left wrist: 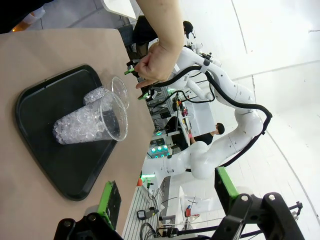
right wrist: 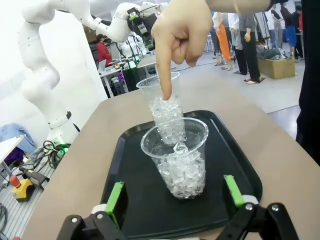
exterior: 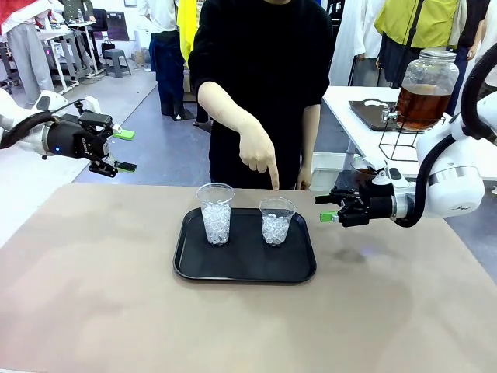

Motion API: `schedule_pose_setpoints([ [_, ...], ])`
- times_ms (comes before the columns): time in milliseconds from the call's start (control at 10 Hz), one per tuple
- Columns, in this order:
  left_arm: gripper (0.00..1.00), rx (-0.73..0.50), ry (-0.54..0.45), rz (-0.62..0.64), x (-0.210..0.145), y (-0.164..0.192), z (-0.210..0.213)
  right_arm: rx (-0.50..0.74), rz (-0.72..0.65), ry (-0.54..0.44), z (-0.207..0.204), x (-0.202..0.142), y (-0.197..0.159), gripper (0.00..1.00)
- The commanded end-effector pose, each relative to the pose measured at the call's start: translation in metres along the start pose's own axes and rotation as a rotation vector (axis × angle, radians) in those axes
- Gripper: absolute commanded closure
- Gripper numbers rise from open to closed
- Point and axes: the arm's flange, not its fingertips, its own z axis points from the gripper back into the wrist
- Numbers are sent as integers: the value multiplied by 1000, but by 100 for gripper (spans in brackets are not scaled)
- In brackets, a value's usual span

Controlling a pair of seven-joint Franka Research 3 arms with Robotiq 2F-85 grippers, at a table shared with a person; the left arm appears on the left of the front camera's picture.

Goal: Pour the drink into the iced cup.
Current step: Pick up the iced cup indicated by the human and present it to them.

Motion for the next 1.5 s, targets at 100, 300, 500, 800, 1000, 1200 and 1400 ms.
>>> schedule_pose_setpoints([
  [100, 0, 2, 2, -2, 0, 0, 1, -11, 121, 11, -25, -14, -11, 0],
  [300, 0, 2, 2, -2, 0, 0, 1, -2, 148, 12, -35, -18, -13, 0],
  [500, 0, 2, 2, -2, 0, 0, 1, 11, 142, -31, -42, -22, -16, 0],
  [800, 0, 2, 2, -2, 0, 0, 1, 19, 116, -59, -51, -32, -21, 0],
  [1000, 0, 2, 2, -2, 0, 0, 1, 14, 102, -77, -58, -36, -22, 0],
  [1200, 0, 2, 2, -2, 0, 0, 1, 19, 88, -95, -66, -37, -24, 0],
  [1400, 0, 2, 2, -2, 0, 0, 1, 31, 77, -86, -76, -39, -27, 0],
])
